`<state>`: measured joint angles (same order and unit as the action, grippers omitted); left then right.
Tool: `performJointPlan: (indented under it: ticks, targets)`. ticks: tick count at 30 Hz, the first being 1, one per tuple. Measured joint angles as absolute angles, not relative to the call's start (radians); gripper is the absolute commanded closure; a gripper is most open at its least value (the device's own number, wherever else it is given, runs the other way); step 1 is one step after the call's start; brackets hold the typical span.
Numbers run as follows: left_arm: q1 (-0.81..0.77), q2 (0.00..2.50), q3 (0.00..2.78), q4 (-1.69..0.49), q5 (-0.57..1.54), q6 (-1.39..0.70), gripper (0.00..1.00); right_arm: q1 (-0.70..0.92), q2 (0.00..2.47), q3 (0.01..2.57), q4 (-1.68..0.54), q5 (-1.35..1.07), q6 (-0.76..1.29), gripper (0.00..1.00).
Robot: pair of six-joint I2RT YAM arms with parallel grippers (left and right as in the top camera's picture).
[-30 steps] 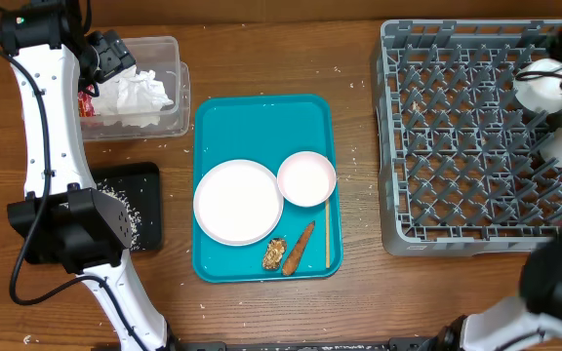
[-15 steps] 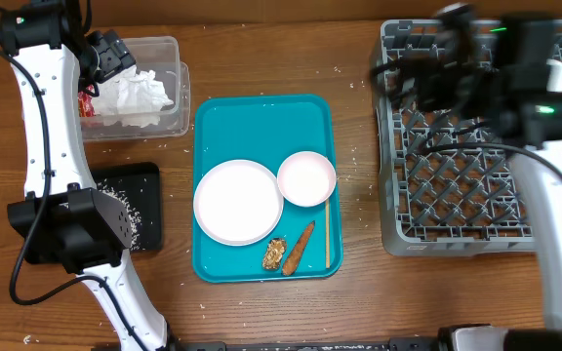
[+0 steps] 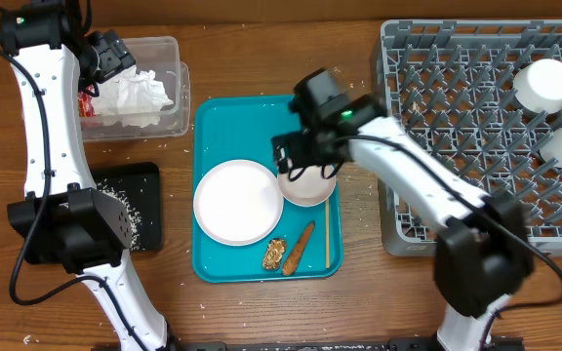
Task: Sort waste into correct bins and load items into the dishwasher
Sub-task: 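Move the right gripper to the pink small bowl and grasp it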
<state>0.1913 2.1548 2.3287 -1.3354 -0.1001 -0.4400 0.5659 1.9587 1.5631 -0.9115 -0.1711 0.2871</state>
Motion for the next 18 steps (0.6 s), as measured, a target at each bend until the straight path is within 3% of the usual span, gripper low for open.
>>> performJointPlan:
  ticks: [7,17,18]
  targets:
    - [0.191,2.155,2.329,-1.335,-0.100,-0.440,0.00,0.632,1.998,1.562,-0.867,-0.143,0.458,0.17]
    - [0.191,2.155,2.329,-1.336,-0.100,-0.440,0.00,0.656,2.093,1.562,-0.830,-0.105,0.601,0.39]
    - [0.191,2.155,2.329,-1.335,-0.100,-0.440,0.00,0.656,2.099,1.562,-0.827,-0.098,0.607,0.44]
